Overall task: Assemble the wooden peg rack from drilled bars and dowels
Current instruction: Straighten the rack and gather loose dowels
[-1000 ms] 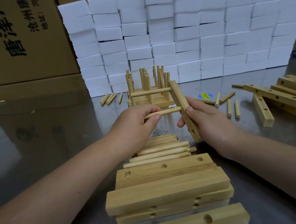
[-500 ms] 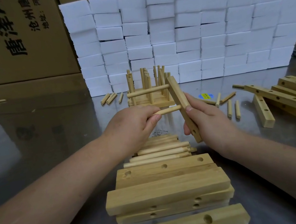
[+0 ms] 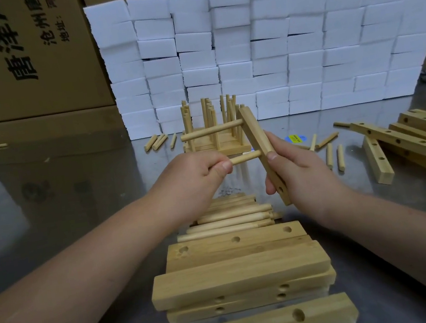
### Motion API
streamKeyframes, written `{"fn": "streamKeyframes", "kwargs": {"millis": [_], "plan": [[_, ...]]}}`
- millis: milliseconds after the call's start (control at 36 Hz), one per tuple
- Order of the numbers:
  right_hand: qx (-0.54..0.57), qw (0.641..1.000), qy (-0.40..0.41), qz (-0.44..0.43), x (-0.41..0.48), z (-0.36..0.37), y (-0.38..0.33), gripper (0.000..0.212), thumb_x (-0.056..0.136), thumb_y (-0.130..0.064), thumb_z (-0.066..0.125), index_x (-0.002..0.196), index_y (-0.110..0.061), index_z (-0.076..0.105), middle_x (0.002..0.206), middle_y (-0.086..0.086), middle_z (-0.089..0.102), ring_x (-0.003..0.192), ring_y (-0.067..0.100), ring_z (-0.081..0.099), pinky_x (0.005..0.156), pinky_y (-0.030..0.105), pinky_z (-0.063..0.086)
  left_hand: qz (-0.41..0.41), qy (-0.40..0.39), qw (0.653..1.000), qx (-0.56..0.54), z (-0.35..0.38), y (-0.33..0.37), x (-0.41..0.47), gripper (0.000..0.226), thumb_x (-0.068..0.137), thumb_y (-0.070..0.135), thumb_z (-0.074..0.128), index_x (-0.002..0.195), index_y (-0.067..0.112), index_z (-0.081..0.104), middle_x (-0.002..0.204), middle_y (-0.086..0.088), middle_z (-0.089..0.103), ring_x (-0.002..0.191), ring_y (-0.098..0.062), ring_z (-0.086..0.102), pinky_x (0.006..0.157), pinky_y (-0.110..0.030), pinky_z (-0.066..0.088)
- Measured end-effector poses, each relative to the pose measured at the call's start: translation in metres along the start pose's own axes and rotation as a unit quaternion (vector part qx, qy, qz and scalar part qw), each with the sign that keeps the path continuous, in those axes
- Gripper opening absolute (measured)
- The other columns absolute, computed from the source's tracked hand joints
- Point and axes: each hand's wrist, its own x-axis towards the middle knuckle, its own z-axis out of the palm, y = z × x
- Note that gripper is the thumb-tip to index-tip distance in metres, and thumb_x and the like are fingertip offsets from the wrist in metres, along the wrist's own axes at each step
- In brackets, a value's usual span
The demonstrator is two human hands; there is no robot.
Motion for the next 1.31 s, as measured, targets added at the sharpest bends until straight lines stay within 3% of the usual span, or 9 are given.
{"fn": "streamKeyframes", "kwargs": {"millis": [139, 278, 556, 667, 750, 889, 1111, 1250, 1306], "plan": [[-0.014, 1.0, -0.004, -0.008, 0.0, 0.0, 0.0, 0.042, 0.099, -0.026, 0.032, 0.12, -0.061, 0.036, 0.055, -0.01, 0.055, 0.053, -0.002, 0.049, 0.047, 0.006, 0.038, -0.046, -0.006, 0.995, -0.084, -0.002, 0.0, 0.003, 0.03, 0.096, 0.032, 0.043, 0.071, 0.03, 0.061, 0.055, 0.002, 0.044, 0.052, -0.012, 0.04, 0.043, -0.015, 0.032], [-0.028, 1.0, -0.003, -0.009, -0.001, 0.001, 0.001, 0.041, 0.099, -0.028, 0.031, 0.123, -0.062, 0.033, 0.062, -0.005, 0.056, 0.054, 0.0, 0.048, 0.049, 0.008, 0.039, -0.094, -0.028, 0.983, -0.153, -0.003, 0.0, 0.006, 0.032, 0.095, 0.032, 0.046, 0.069, 0.025, 0.064, 0.043, 0.011, 0.034, 0.04, -0.008, 0.03, 0.045, -0.021, 0.029], [-0.01, 1.0, 0.025, -0.006, 0.001, 0.002, 0.004, 0.04, 0.101, -0.024, 0.029, 0.116, -0.06, 0.035, 0.061, -0.008, 0.058, 0.053, -0.001, 0.048, 0.047, 0.007, 0.037, -0.094, -0.011, 0.983, -0.155, 0.001, 0.003, 0.011, 0.025, 0.093, 0.039, 0.047, 0.083, 0.031, 0.068, 0.05, 0.009, 0.037, 0.044, -0.01, 0.032, 0.048, -0.022, 0.03], [0.008, 0.996, 0.06, 0.066, 0.003, 0.005, 0.012, 0.039, 0.101, -0.028, 0.03, 0.138, -0.036, 0.035, 0.059, -0.018, 0.061, 0.054, -0.005, 0.05, 0.047, 0.005, 0.037, -0.103, 0.02, 0.979, -0.176, 0.002, -0.003, 0.014, 0.019, 0.093, 0.044, 0.044, 0.089, 0.036, 0.061, 0.061, 0.012, 0.059, 0.053, -0.006, 0.047, 0.056, -0.025, 0.039], [0.016, 0.987, 0.113, 0.111, 0.009, 0.002, 0.019, 0.034, 0.1, -0.03, 0.03, 0.131, -0.028, 0.044, 0.057, -0.018, 0.062, 0.055, -0.009, 0.05, 0.05, 0.012, 0.038, -0.133, 0.025, 0.977, -0.166, 0.0, -0.011, 0.016, 0.015, 0.093, 0.041, 0.043, 0.086, 0.038, 0.056, 0.076, 0.011, 0.065, 0.063, -0.01, 0.053, 0.059, -0.026, 0.042], [0.061, 0.968, 0.174, 0.17, 0.016, -0.001, 0.027, 0.031, 0.1, -0.029, 0.032, 0.119, -0.02, 0.054, 0.055, -0.014, 0.063, 0.063, 0.002, 0.049, 0.055, 0.024, 0.035, -0.156, -0.097, 0.983, -0.025, 0.007, -0.023, 0.014, 0.019, 0.089, 0.032, 0.049, 0.077, 0.022, 0.06, 0.081, 0.003, 0.055, 0.072, -0.016, 0.048, 0.066, -0.027, 0.039], [0.041, 0.983, 0.126, 0.127, 0.012, 0.002, 0.02, 0.029, 0.099, -0.029, 0.033, 0.084, -0.035, 0.057, 0.063, -0.015, 0.065, 0.073, 0.01, 0.054, 0.068, 0.028, 0.043, -0.152, -0.155, 0.975, 0.056, 0.008, -0.022, 0.013, 0.014, 0.088, 0.033, 0.059, 0.097, 0.032, 0.07, 0.091, 0.019, 0.063, 0.084, 0.0, 0.057, 0.071, -0.015, 0.044], [0.077, 0.984, 0.123, 0.105, 0.01, 0.004, 0.016, 0.029, 0.1, -0.026, 0.036, 0.114, -0.045, 0.052, 0.085, -0.015, 0.062, 0.069, -0.011, 0.06, 0.054, 0.007, 0.045, -0.145, -0.142, 0.978, 0.041, 0.009, -0.022, 0.013, 0.004, 0.086, 0.031, 0.064, 0.086, 0.03, 0.067, 0.084, 0.015, 0.061, 0.077, 0.0, 0.055, 0.06, -0.015, 0.04], [0.067, 0.986, 0.116, 0.1, 0.009, 0.005, 0.013, 0.03, 0.1, -0.026, 0.035, 0.104, -0.044, 0.059, 0.083, -0.015, 0.062, 0.065, -0.013, 0.057, 0.051, 0.005, 0.041, -0.143, -0.137, 0.979, 0.04, 0.01, -0.023, 0.013, 0.002, 0.085, 0.03, 0.065, 0.085, 0.028, 0.065, 0.082, 0.013, 0.061, 0.075, -0.001, 0.055, 0.057, -0.016, 0.038]]}}
